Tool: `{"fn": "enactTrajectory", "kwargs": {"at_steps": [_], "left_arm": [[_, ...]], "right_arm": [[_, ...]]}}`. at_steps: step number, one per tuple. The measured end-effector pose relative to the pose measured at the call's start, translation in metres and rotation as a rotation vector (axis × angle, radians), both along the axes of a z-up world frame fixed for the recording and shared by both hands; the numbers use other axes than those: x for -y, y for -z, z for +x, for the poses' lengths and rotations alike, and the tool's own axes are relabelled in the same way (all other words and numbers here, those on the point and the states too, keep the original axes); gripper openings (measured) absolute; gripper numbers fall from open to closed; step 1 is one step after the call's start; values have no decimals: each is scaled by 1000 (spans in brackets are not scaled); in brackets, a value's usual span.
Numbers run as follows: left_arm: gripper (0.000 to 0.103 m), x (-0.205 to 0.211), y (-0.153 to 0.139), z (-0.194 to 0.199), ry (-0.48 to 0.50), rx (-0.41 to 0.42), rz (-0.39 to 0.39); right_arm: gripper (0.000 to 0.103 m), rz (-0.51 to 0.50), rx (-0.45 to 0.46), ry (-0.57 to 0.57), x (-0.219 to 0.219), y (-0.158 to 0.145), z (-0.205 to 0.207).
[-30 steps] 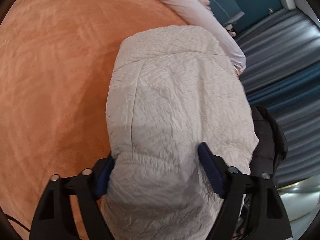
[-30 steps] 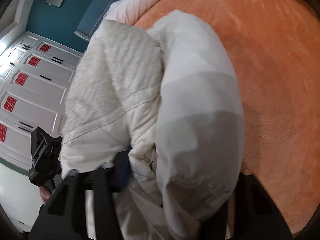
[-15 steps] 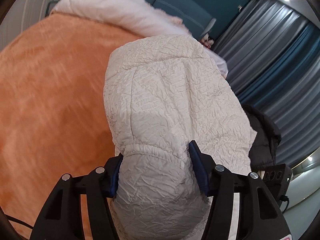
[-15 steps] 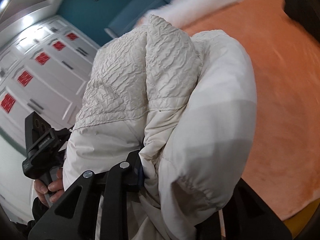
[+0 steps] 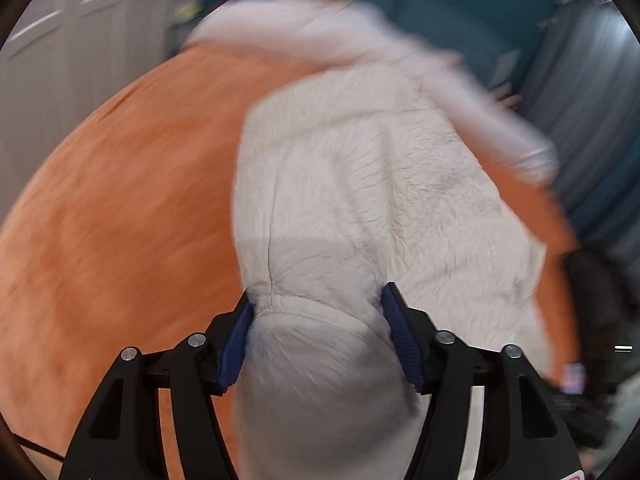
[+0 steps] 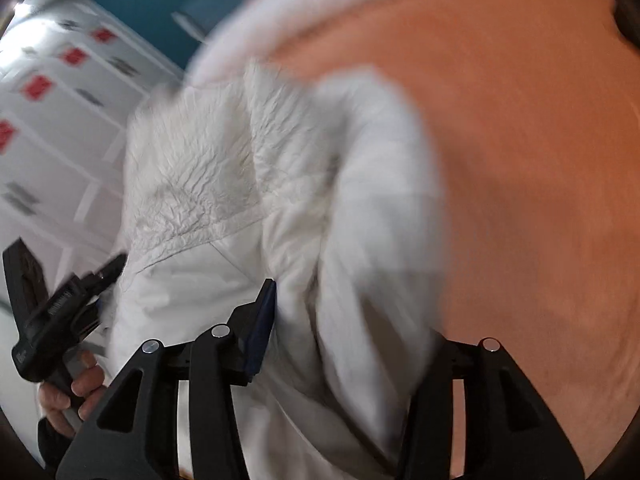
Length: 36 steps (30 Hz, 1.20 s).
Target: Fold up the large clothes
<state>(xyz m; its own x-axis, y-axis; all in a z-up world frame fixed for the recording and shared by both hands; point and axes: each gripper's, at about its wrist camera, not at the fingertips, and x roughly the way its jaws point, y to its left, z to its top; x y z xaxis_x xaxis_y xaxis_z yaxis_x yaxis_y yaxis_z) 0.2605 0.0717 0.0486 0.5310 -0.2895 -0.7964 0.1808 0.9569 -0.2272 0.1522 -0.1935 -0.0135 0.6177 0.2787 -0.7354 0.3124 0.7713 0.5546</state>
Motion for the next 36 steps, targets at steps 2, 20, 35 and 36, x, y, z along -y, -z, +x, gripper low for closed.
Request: {"fn": "enactTrajectory", "kwargs": {"at_steps": [2, 20, 35, 36], "left_arm": [[55, -14, -4, -18, -26, 89, 16], [77, -19, -2, -155, 11, 132, 109], [78, -22, 42, -136, 75, 86, 222], [79, -21, 41, -130, 74, 93, 214]], "right_arm": [[46, 58, 74, 16, 6, -7, -21], [31, -344, 157, -157, -26, -77, -8], [7, -93, 274, -24, -3, -57, 42], [7, -95, 256, 1, 2, -49, 36]]}}
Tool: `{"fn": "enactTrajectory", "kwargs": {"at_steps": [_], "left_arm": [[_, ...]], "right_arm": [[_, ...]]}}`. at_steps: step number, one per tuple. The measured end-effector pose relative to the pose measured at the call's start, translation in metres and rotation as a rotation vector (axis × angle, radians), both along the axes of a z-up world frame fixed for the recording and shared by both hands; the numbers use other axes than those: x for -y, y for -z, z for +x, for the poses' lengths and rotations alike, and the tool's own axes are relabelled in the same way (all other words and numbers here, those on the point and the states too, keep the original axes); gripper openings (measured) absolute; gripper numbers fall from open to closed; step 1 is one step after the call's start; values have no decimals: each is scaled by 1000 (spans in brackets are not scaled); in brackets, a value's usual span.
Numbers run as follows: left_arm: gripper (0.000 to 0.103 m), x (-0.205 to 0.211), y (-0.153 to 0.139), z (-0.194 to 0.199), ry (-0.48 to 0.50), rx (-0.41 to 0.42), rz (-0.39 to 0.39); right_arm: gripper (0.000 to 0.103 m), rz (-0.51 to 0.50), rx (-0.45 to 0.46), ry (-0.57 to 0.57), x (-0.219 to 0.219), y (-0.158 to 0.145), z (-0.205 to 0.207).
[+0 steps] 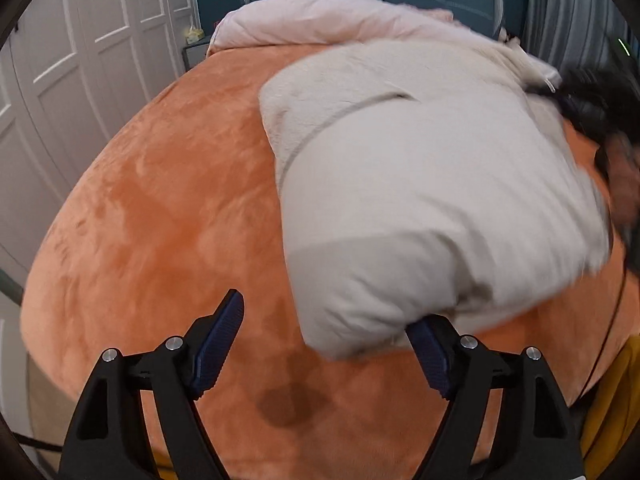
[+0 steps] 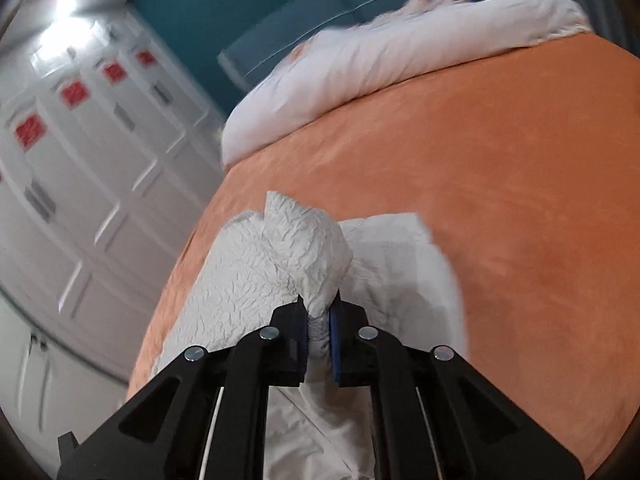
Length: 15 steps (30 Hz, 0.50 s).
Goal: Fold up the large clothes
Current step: 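Release the folded jacket and pull both tools back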
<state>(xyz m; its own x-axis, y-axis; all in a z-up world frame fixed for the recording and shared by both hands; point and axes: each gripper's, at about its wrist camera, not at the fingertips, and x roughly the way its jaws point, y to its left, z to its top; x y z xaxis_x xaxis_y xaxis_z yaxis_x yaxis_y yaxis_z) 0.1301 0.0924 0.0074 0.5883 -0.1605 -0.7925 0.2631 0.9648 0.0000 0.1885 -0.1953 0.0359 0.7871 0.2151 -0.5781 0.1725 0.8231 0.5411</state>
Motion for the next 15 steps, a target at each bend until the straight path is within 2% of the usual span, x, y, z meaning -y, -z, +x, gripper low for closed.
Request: {"fn": "enactTrajectory", "kwargs": {"at_steps": [3, 5, 7, 9, 11, 13, 15], "left_arm": [[83, 11, 8, 20, 9, 42, 50], [85, 10, 20, 38, -18, 16, 46], [84, 6, 23, 45, -38, -6, 41], [77, 2, 16, 36, -37, -9, 45], [77, -5, 5, 17, -14, -7, 45], [77, -20, -11, -8, -9, 5, 12], [77, -32, -26, -26, -32, 19, -17]], "right_arm": [[10, -77, -141, -31, -6, 45, 10], [13, -143, -173, -50, -15, 52, 17], [14, -157, -185, -58, -18, 39, 21], [16, -178, -160, -57, -19, 15, 8], [16, -222, -106, -69, -22, -8, -14], [16, -257, -62, -113, -29, -26, -42], [16, -249, -52, -173, -38, -32, -62]]}}
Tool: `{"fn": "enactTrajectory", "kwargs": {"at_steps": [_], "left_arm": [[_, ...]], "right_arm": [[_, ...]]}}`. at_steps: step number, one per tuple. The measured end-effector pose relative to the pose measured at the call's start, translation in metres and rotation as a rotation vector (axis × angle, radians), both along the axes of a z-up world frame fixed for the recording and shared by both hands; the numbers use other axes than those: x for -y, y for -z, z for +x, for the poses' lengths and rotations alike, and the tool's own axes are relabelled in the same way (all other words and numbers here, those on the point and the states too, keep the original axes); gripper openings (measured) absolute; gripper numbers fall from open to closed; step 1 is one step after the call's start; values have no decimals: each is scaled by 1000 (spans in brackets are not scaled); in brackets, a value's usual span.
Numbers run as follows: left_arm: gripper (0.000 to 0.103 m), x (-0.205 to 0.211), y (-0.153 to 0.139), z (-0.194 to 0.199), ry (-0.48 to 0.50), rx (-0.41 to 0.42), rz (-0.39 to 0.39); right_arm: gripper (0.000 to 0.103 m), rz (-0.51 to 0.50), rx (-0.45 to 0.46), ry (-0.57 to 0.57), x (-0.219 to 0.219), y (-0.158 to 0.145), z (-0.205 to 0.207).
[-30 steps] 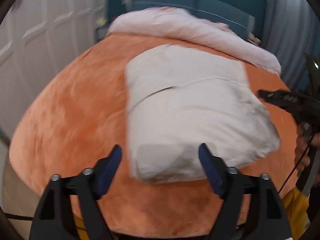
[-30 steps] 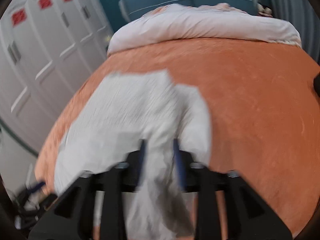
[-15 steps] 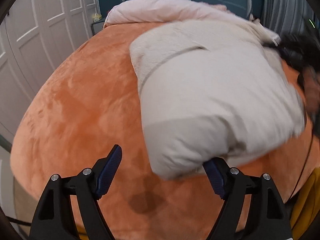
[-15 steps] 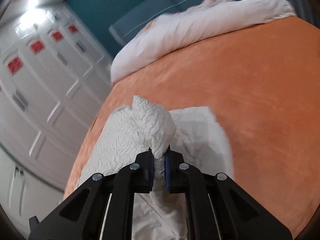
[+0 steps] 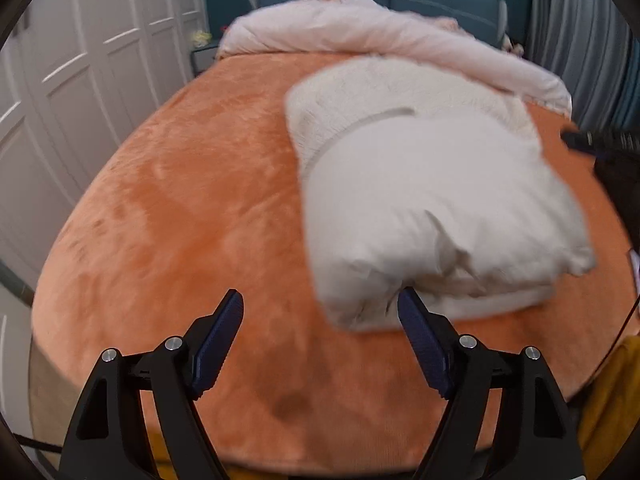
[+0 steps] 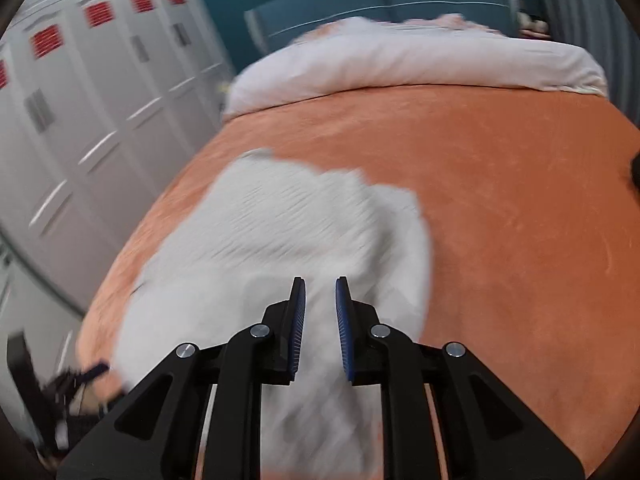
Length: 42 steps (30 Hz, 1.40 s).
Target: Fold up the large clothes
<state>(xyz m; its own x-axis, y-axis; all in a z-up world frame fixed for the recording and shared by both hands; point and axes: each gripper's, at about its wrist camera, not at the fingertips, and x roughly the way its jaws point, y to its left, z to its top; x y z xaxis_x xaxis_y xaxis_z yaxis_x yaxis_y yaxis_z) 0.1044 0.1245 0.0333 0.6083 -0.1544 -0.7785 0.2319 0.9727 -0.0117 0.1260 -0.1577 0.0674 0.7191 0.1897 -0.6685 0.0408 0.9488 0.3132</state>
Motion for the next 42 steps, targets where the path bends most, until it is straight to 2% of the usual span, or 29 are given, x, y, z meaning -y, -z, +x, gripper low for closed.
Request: {"fn": "enactTrajectory", "kwargs": {"at_steps": [3, 5, 7, 8, 11, 13, 17, 19, 21, 23, 27, 35, 42], "left_arm": [[77, -19, -33, -10, -81, 30, -121], [77, -16, -47, -3, -112, 50, -188], [77, -7, -45, 14, -132, 47, -179], [77, 5, -38, 24, -123, 38, -148], [78, 34, -8, 37, -80, 3, -2], [78, 41, 0, 33, -81, 26, 58], [76, 42, -12, 14, -96, 6, 17], [77, 44, -17, 4, -107, 10, 16], [77, 49, -20, -8, -114, 24, 26], [78, 56, -20, -19, -115, 31, 37], [78, 61, -17, -35, -143, 43, 43], [78, 73, -5, -56, -134, 51, 72], [78, 77, 12, -72, -141, 43, 77]], "right_arm": [[15, -44, -66, -99, -30, 15, -22], [14, -92, -163, -130, -46, 49, -26], [10, -103, -237, -120, -53, 82, -33], [10, -99, -240, -108, -54, 89, -40], [11, -77, -235, -66, -49, 78, -56], [13, -65, -211, -41, -45, 59, -68], [17, -121, -145, 39, -43, 22, -88], [28, -148, -124, 76, -46, 14, -95], [52, -191, -89, 120, -50, 10, -106], [57, -246, -61, 144, -59, 10, -116], [63, -325, -74, 139, -76, 18, -127], [69, -329, -115, 163, -89, 37, -144], [70, -351, -105, 182, -99, 52, -156]]}}
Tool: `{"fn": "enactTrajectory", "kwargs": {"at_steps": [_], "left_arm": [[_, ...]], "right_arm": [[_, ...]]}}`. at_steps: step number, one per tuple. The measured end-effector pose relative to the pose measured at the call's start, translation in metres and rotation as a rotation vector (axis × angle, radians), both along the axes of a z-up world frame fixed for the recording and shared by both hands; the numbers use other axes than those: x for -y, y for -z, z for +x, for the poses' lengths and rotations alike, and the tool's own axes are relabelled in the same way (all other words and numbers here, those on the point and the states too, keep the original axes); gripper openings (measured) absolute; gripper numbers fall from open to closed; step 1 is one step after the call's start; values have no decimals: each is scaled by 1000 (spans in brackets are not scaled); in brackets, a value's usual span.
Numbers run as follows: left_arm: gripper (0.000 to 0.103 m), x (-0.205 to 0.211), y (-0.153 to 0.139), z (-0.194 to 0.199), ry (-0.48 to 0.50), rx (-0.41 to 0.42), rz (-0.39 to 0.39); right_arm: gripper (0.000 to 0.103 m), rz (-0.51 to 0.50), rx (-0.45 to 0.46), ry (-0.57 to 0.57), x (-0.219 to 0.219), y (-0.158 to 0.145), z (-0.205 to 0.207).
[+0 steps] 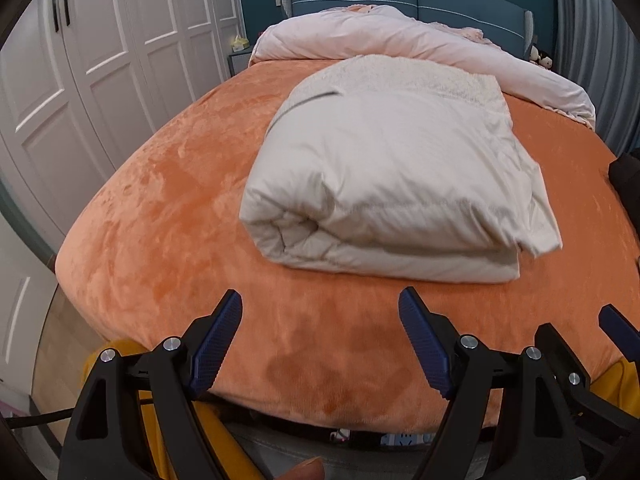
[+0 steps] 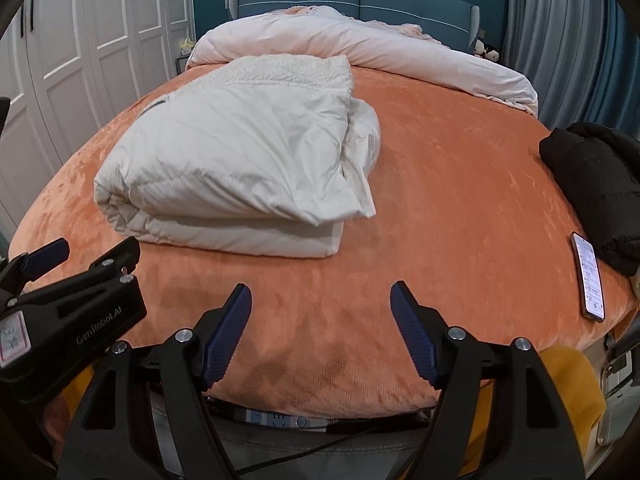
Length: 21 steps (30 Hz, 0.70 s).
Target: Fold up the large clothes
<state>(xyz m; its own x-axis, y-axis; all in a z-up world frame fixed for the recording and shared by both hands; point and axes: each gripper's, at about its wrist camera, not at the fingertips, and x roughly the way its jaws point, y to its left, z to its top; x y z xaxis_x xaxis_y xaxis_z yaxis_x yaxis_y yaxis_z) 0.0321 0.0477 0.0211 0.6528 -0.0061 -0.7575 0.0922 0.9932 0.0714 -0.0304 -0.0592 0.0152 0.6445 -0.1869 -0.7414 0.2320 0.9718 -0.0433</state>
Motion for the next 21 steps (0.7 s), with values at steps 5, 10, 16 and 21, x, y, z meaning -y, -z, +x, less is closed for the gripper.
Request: {"fn": "enactTrajectory", "kwargs": {"at_steps": [5, 10, 16, 21], "left_arm": [[78, 2, 8, -10, 6, 13, 26], [78, 0, 11, -13, -3, 22, 28], [78, -2, 17, -11, -13, 19, 11], [77, -2, 24, -11, -18, 22, 15]], "right_arm": [[70, 13, -6, 12, -1, 6, -4], [70, 14, -6, 20, -2, 8, -5], [70, 5, -1, 34, -3, 12, -5], [70, -4, -6, 34, -5, 18, -4]]}}
